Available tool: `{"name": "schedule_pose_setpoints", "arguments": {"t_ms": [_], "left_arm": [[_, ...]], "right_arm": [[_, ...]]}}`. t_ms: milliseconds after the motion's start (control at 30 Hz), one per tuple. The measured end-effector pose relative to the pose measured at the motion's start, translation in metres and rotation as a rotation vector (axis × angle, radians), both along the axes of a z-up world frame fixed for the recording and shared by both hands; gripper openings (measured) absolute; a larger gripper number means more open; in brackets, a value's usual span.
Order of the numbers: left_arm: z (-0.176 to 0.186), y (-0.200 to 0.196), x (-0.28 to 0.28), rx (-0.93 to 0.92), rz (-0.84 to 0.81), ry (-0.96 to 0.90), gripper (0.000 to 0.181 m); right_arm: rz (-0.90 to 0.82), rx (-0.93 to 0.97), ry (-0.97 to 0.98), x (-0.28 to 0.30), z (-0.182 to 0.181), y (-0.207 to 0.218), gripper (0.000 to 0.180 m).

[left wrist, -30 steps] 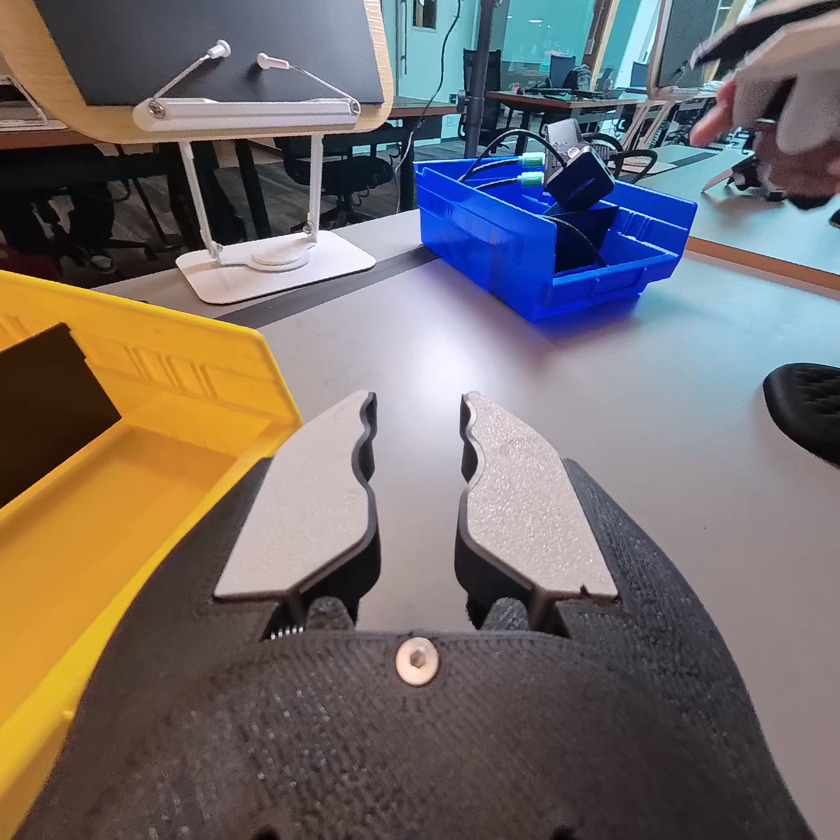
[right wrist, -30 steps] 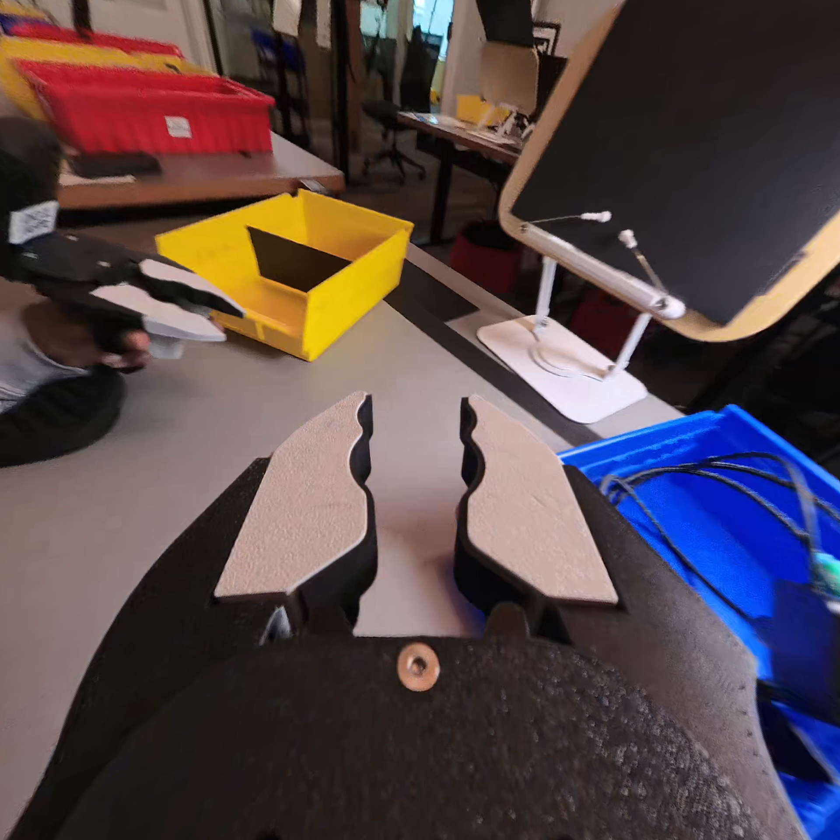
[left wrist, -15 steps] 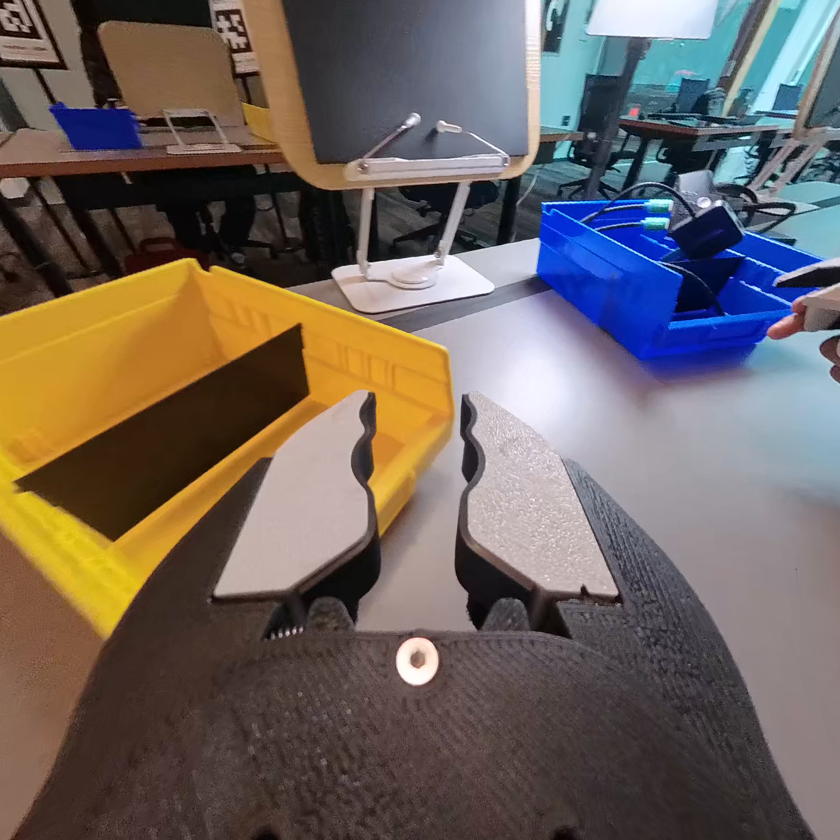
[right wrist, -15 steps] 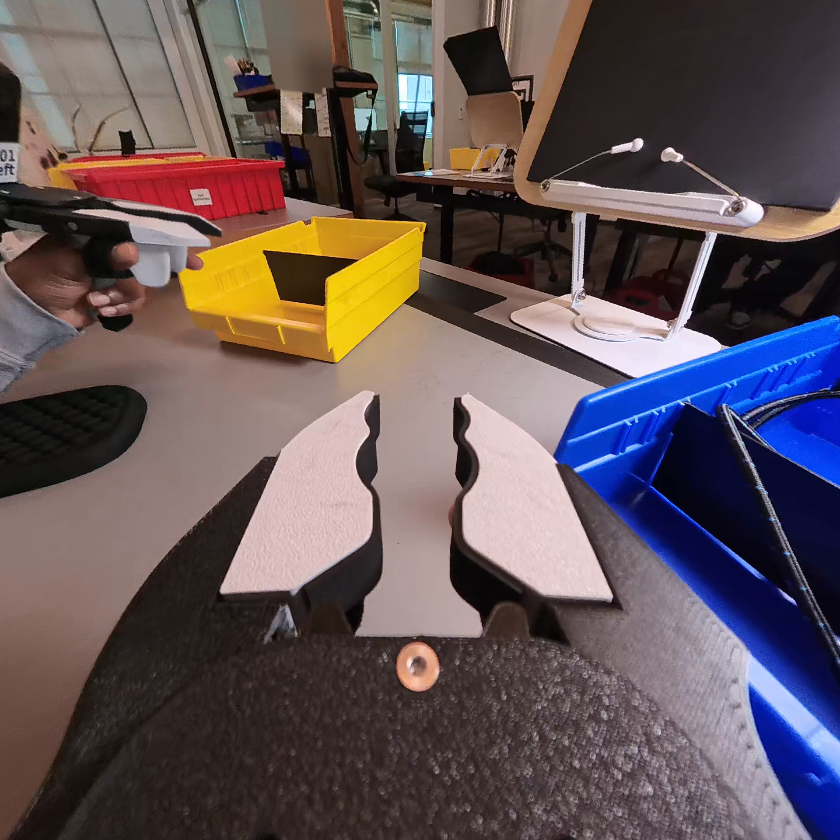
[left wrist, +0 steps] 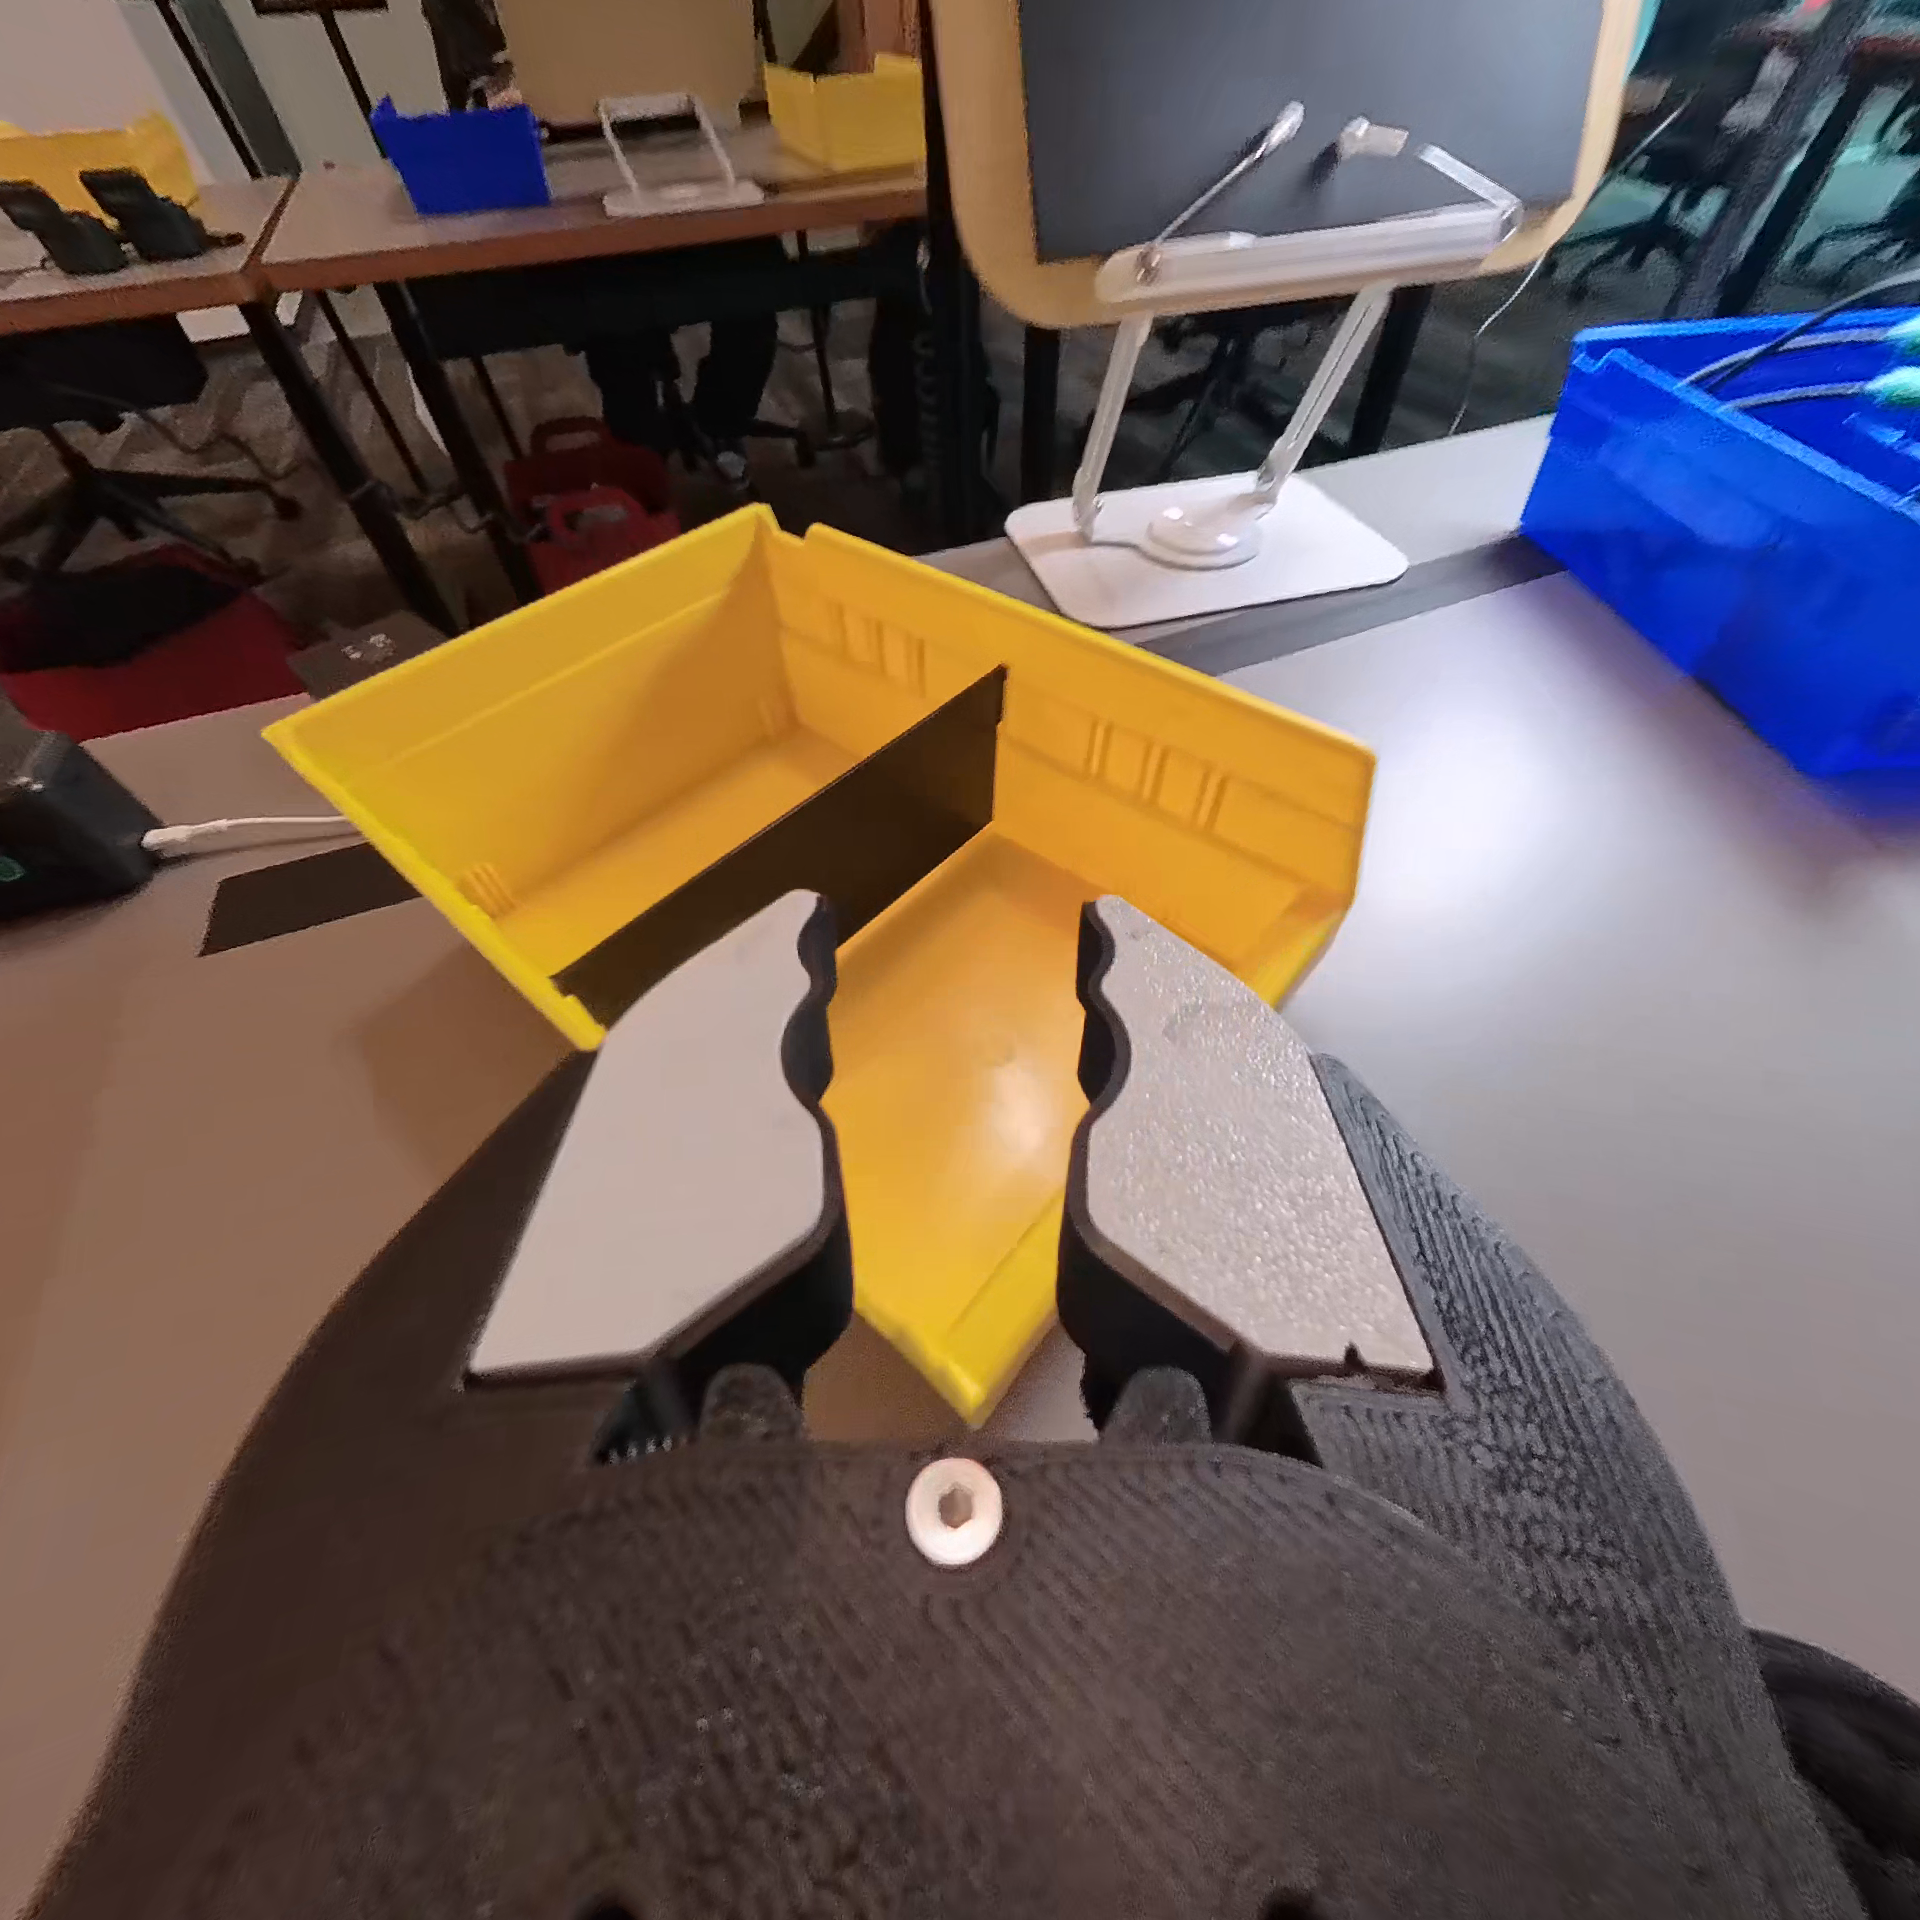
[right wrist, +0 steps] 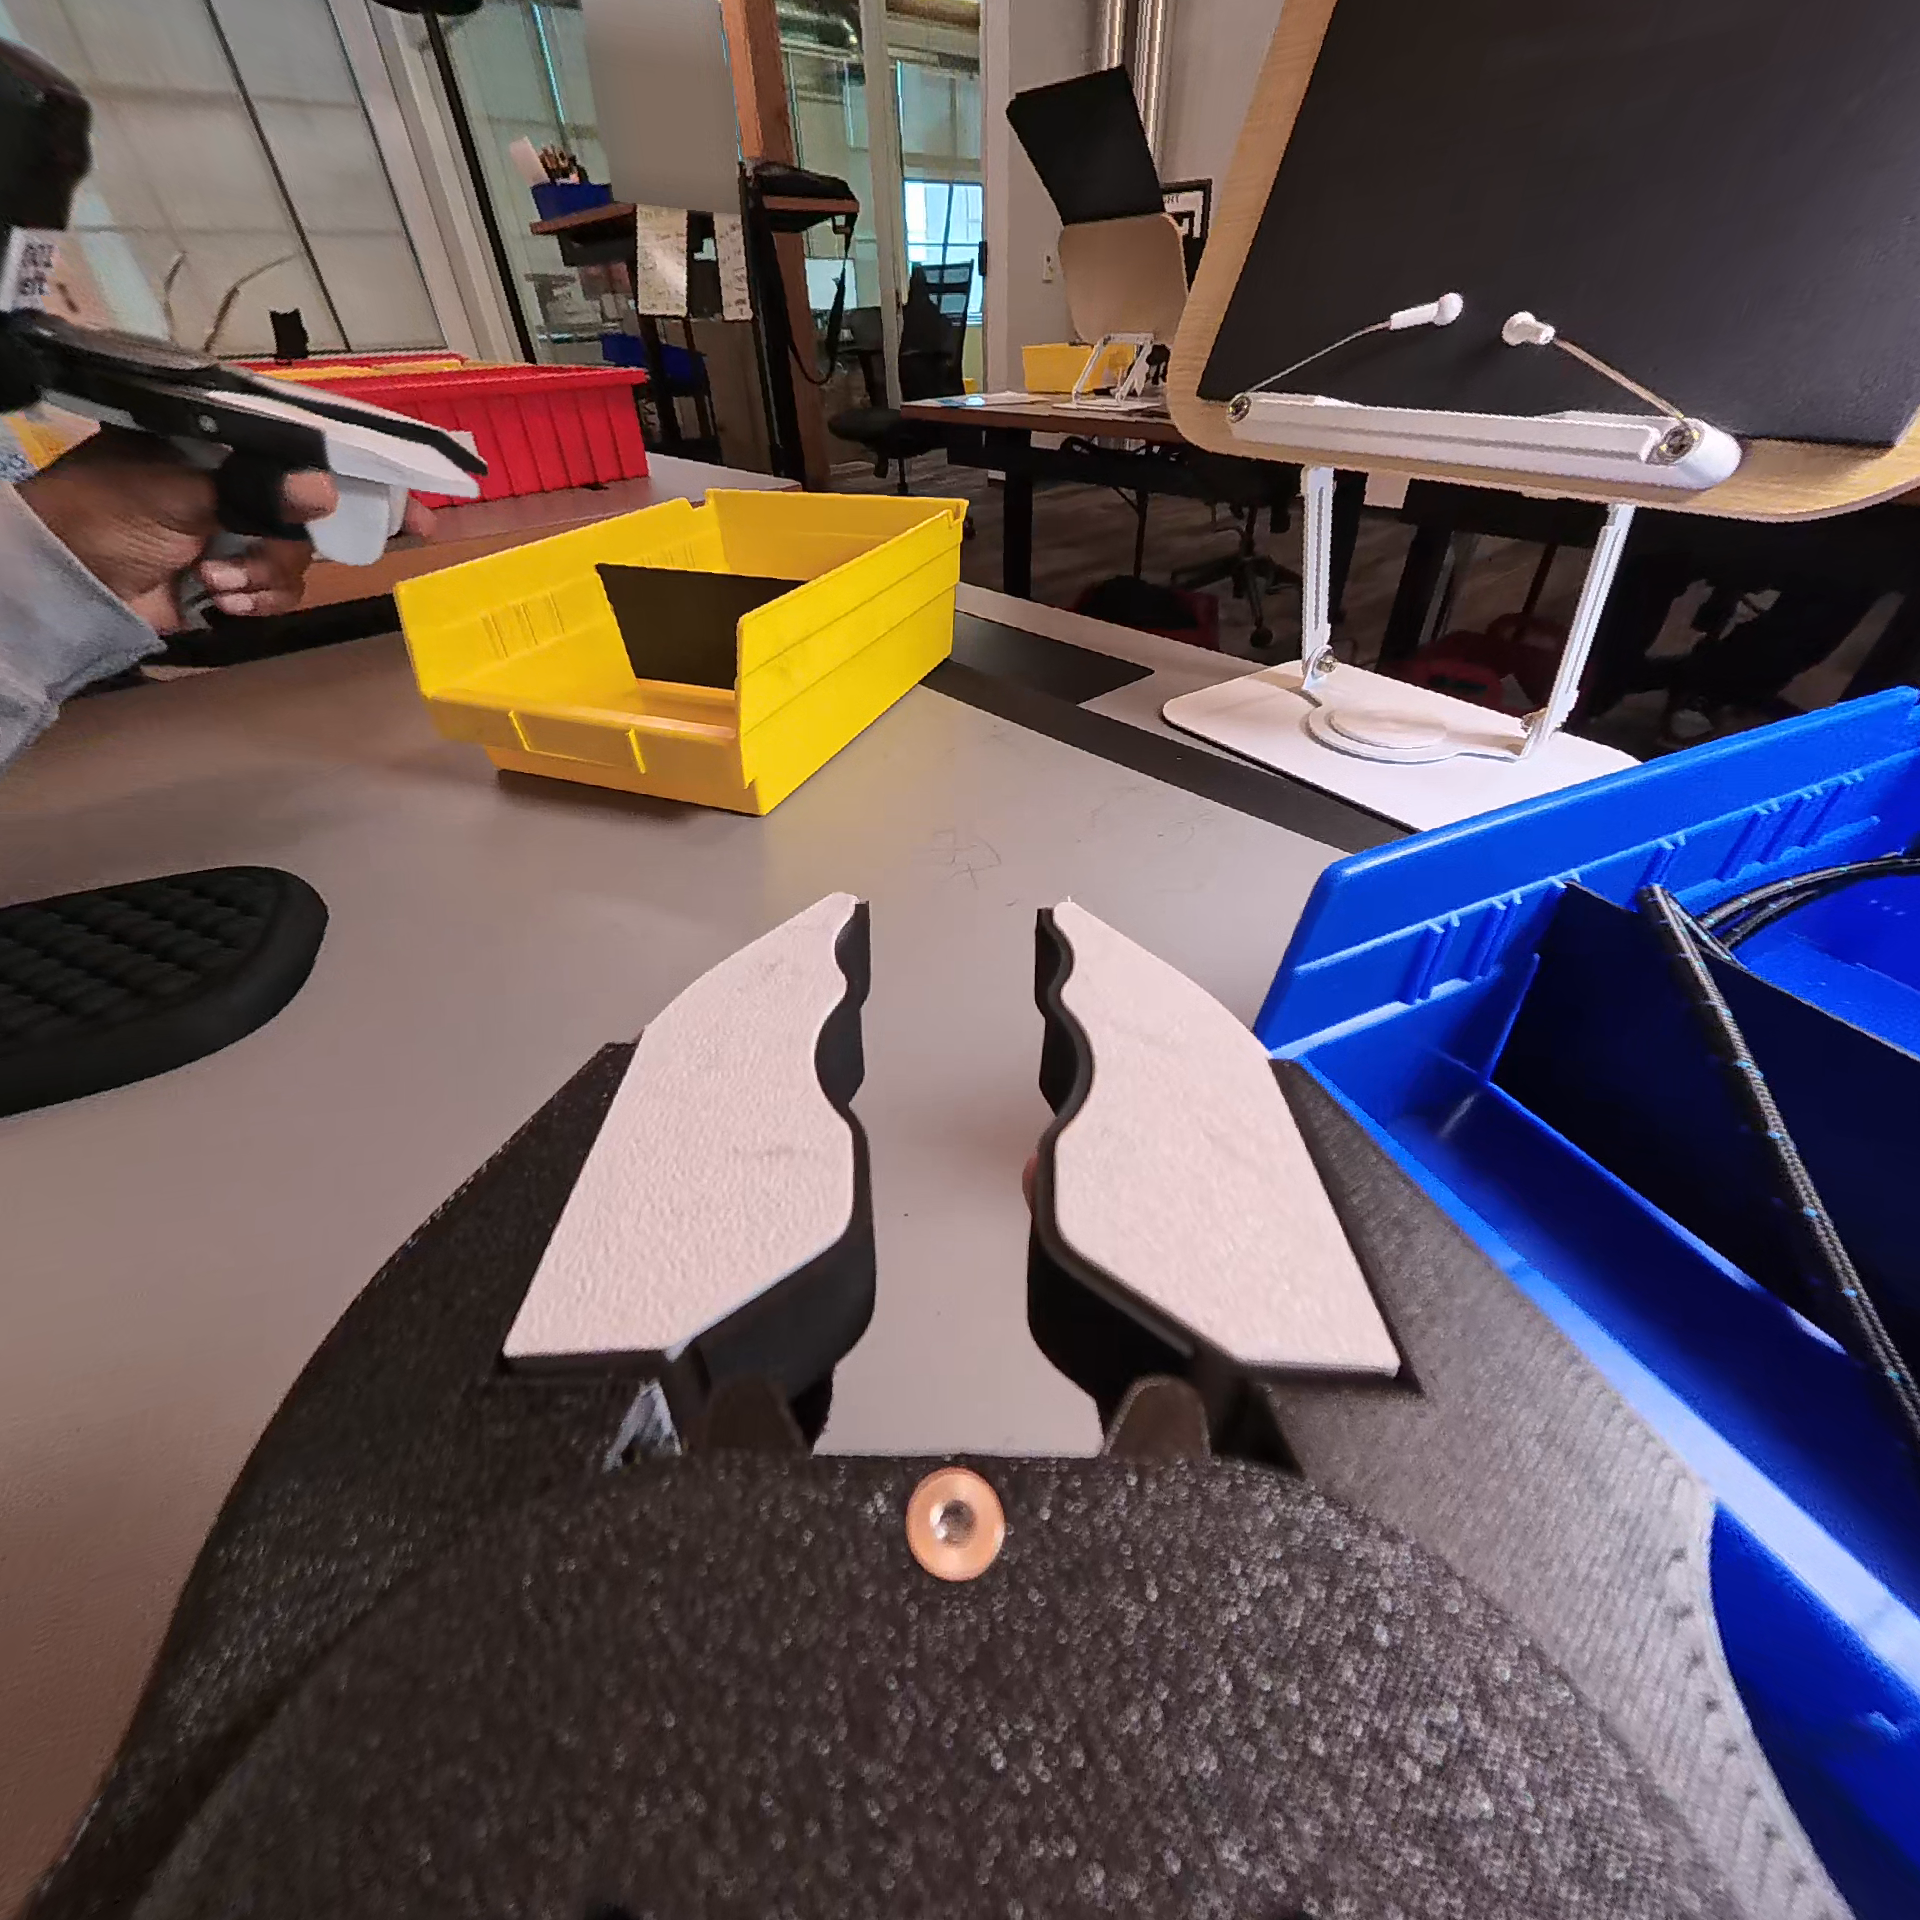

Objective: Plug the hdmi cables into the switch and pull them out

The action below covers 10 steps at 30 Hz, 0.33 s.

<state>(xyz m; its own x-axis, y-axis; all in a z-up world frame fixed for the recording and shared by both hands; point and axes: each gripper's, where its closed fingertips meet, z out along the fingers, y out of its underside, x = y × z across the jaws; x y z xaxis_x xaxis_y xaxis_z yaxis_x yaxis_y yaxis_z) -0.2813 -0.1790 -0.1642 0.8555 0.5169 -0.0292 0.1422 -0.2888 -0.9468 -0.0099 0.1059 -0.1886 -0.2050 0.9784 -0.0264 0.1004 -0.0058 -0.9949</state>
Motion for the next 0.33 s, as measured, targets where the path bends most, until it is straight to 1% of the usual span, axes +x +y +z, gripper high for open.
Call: {"name": "schedule_pose_setpoints", "arguments": {"t_ms": [133, 233, 300, 333], "left_arm": [[-0.010, -0.007, -0.020, -0.123, 0.033, 0.009, 0.048], [-0.024, -0.012, -0.035, -0.244, 0.042, -0.010, 0.052], [-0.035, -0.014, -0.041, -0.328, 0.017, -0.048, 0.058], [-0.038, -0.014, -0.042, -0.347, -0.003, -0.079, 0.057]], "right_arm": [[-0.007, 0.006, 0.005, 0.000, -0.001, 0.001, 0.029], [-0.012, 0.007, 0.010, 0.001, 0.001, 0.002, 0.029], [-0.015, 0.009, 0.013, 0.002, 0.001, 0.003, 0.029], [-0.014, 0.009, 0.014, 0.003, 0.001, 0.003, 0.029]]}}
